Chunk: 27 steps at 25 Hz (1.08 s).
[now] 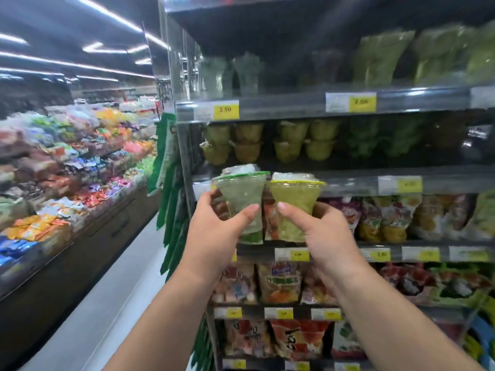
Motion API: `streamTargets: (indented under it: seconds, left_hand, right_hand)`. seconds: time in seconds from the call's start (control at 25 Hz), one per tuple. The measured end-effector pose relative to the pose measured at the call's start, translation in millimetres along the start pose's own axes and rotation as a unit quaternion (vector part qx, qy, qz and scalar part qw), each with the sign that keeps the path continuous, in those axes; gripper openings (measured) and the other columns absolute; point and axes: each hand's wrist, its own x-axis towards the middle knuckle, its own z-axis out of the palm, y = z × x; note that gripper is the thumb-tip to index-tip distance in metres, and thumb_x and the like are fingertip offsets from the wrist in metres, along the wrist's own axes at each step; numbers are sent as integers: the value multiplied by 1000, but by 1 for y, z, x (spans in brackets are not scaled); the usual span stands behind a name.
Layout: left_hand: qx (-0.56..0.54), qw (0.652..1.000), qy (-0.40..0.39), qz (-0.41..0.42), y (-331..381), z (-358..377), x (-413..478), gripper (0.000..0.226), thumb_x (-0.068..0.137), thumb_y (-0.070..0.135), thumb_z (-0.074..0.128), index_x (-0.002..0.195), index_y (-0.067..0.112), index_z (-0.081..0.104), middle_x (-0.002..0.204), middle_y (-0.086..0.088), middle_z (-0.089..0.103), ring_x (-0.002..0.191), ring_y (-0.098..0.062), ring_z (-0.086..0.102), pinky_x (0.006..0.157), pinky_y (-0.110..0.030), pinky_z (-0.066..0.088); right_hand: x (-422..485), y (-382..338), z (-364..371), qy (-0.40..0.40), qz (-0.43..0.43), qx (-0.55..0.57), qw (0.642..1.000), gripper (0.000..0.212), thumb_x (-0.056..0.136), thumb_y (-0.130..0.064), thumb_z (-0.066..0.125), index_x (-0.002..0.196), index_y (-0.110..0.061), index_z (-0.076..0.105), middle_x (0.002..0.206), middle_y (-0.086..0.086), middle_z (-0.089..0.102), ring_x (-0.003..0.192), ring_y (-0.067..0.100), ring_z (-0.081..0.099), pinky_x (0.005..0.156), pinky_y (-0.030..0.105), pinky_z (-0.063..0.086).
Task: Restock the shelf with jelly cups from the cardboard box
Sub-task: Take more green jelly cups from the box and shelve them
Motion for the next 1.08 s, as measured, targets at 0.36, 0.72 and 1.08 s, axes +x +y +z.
streamTargets:
  seconds: [0.36,0.72,1.08]
  left_hand:
    - [-7,994,16,105,110,-27,77,67,65,29,88,121,15,55,107,-5,72,97,-23,71,89,-49,56]
    - [76,987,72,121,146,-42,173,65,74,28,83,125,13,45,113,-4,64,104,-24,62,97,-47,50]
    - [160,975,85,129,153,-24,226,67,84,26,75,134,11,33,113,-1,53,92,-16,50,60,-18,39]
  right_hand:
    - [50,-122,38,-16,-88,2,996,19,75,-26,81,88,-15,72,89,0,77,87,19,73,77,34,58]
    - [140,-187,60,42,-116,-77,989,47,67,-37,85,102,-12,66,97,5,70,87,21,65,67,32,50]
    - [207,-201,69,89,-95,-235,963,67,65,-36,88,114,0,60,109,14,64,99,32,59,90,44,52]
